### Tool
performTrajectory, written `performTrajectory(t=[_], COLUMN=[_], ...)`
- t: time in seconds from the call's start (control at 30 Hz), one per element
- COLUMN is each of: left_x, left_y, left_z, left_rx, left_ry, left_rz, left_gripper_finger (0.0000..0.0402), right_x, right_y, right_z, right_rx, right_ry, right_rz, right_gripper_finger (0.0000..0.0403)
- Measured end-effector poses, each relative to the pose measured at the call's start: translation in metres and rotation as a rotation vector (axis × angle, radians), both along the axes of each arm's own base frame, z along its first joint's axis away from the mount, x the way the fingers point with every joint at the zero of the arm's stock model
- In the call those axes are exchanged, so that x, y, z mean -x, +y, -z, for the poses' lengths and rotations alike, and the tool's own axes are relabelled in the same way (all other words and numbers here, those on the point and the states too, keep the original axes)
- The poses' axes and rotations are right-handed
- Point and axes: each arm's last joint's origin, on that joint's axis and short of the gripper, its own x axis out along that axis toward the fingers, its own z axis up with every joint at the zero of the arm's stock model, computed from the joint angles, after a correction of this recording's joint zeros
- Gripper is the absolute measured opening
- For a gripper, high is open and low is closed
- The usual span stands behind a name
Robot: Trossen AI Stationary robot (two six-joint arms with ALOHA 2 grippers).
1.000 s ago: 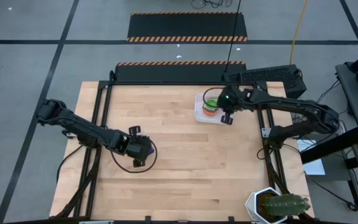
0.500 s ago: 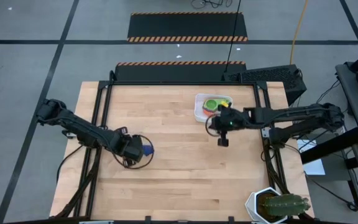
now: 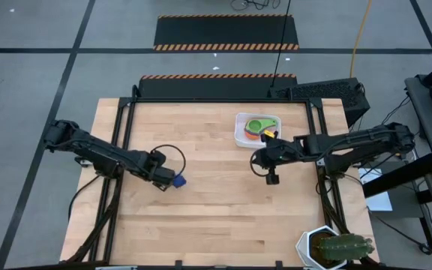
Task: Nest measuring cups in basket
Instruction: Stack the purple measuring cup on top of the green measuring cup in the white bin
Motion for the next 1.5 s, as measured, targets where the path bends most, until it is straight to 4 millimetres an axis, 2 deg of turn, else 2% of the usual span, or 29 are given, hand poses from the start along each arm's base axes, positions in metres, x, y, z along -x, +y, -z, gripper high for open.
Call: performTrajectory(t=[0.37,0.67,0.87,1.07,1.3,1.5], left_x=[0.001,0.013,0.017,0.026,0.027,0.029], left_y=[0.000,0.009,0.017,0.023,0.025,0.027], left_z=[0.030,0.044,0.050,0.052,0.038,0.036], left_rx=[0.056,0.059,0.099,0.123,0.131,0.131], left_ry=[-0.112,-0.087,-0.239,-0.292,-0.432,-0.441], left_rz=[-0.068,-0.087,-0.046,-0.052,-0.009,-0.017], left_gripper_finger=[0.0227,0.0227,0.0227,0.0227,0.0227,0.0227], right_x=[0.001,0.001,0.001,0.001,0.001,0.001], right_y=[0.000,0.000,0.002,0.006,0.008,0.008], right_z=[0.001,0.001,0.001,0.001,0.001,0.001], right_rx=[0.007,0.015,0.014,0.020,0.025,0.025], right_ry=[0.017,0.019,0.018,0.015,0.014,0.008], right_rz=[-0.010,-0.020,-0.026,-0.053,-0.064,-0.064], right_gripper_finger=[0.0000,0.0000,0.0000,0.0000,0.0000,0.0000])
